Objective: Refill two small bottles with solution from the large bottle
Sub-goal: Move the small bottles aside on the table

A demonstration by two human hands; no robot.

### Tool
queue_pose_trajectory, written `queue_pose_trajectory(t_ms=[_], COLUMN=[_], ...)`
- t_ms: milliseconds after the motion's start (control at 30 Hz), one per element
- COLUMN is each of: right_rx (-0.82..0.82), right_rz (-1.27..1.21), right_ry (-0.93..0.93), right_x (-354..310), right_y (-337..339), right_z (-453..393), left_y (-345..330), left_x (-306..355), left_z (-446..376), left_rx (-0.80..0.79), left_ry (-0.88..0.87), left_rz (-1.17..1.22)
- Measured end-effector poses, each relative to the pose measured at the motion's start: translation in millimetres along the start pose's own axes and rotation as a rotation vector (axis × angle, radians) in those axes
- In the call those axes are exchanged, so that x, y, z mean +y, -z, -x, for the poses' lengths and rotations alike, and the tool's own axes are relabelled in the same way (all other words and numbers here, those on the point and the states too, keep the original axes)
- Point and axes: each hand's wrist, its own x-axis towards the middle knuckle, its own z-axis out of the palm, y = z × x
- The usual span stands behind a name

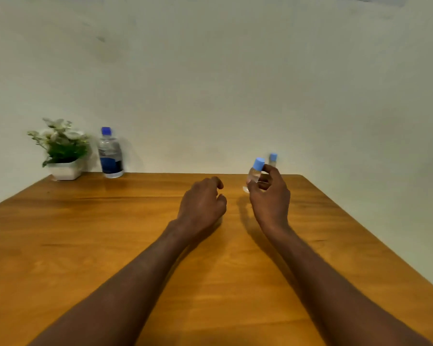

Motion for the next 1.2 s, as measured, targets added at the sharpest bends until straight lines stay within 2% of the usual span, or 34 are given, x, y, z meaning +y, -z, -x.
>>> queue_pose_trajectory(t_ms=[133, 267, 467, 833, 1067, 1200], right_rx=[0.135, 0.157, 0.041, -0.124, -0.026, -0.035], right_rz=[0.111, 0.176, 0.251, 0.443, 0.515, 0.542], right_ry=[-0.067, -0.126, -0.161, -0.166, -0.250, -0.248], right_x=[49, 100, 149, 168, 174, 174], right_y=[32, 47, 32, 12, 7, 6], right_z=[-55, -102, -156, -195, -205, -207], left_y=[-55, -95, -120, -131, -128, -126], left_x=[29, 31, 17, 9, 14, 18], left_z=[-46, -84, -110, -115, -112, -110], left_rx=[-0.082, -0.174, -0.165, -0.159, -0.164, -0.164], left_ry=[-0.035, -0.013, 0.089, 0.051, 0.007, -0.001], left_rz=[0.031, 0.001, 0.005, -0.036, -0.111, -0.137])
